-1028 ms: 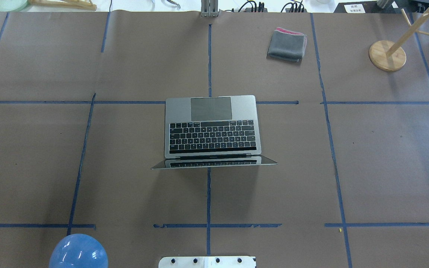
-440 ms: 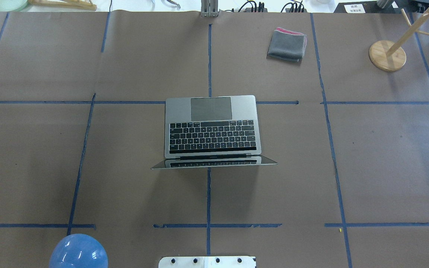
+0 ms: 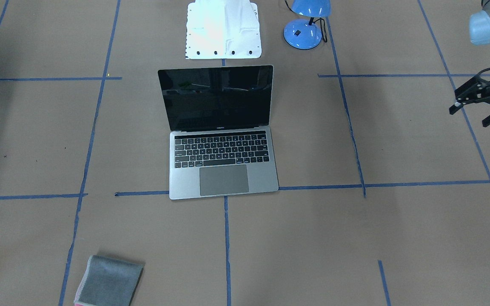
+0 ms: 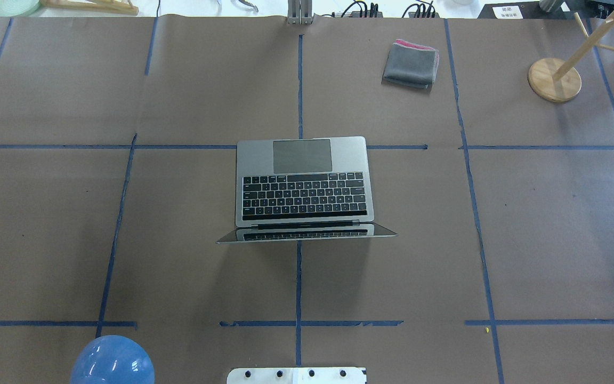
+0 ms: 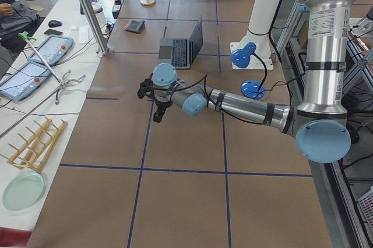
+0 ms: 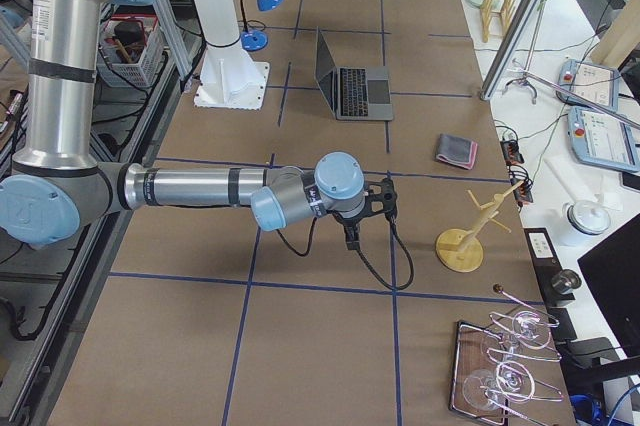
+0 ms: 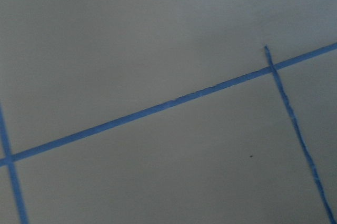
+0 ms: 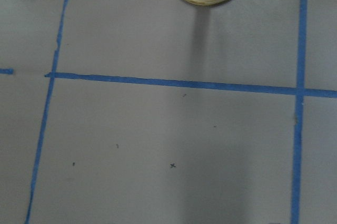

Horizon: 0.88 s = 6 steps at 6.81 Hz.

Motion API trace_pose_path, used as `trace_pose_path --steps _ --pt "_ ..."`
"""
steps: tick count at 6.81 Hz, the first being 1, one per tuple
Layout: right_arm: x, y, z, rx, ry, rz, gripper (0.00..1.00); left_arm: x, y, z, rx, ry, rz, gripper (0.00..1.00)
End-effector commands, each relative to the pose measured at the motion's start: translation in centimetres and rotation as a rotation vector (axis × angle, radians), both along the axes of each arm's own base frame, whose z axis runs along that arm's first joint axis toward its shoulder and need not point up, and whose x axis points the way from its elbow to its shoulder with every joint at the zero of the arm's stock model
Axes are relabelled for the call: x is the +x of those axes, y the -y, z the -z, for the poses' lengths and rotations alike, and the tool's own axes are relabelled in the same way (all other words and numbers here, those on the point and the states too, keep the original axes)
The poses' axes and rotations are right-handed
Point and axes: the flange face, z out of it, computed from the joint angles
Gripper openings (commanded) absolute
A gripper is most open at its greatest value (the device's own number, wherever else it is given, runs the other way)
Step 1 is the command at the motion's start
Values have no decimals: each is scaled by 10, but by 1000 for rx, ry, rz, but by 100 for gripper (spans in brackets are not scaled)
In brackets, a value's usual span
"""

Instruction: Close laptop

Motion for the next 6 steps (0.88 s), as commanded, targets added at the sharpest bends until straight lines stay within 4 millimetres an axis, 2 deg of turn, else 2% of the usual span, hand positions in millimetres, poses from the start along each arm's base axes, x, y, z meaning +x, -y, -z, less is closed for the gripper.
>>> trace_pose_path --steps 1,2,3,4,5,6 --pt "-71 -21 38 -56 160 -47 96 61 -23 31 -111 -107 18 99" --pt "-102 -29 61 -74 188 -56 92 80 -26 51 -161 -137 26 99" --pt "-144 -40 89 -110 192 -68 86 102 -25 72 -178 -168 4 99" --pt "-190 -58 115 -87 191 -40 85 128 -27 99 -219 -208 -32 99" --pt "-227 -81 137 -45 202 27 84 154 -32 124 -250 -235 -56 99" --pt "-243 -97 149 -24 211 66 68 180 -45 139 -260 -259 -97 99"
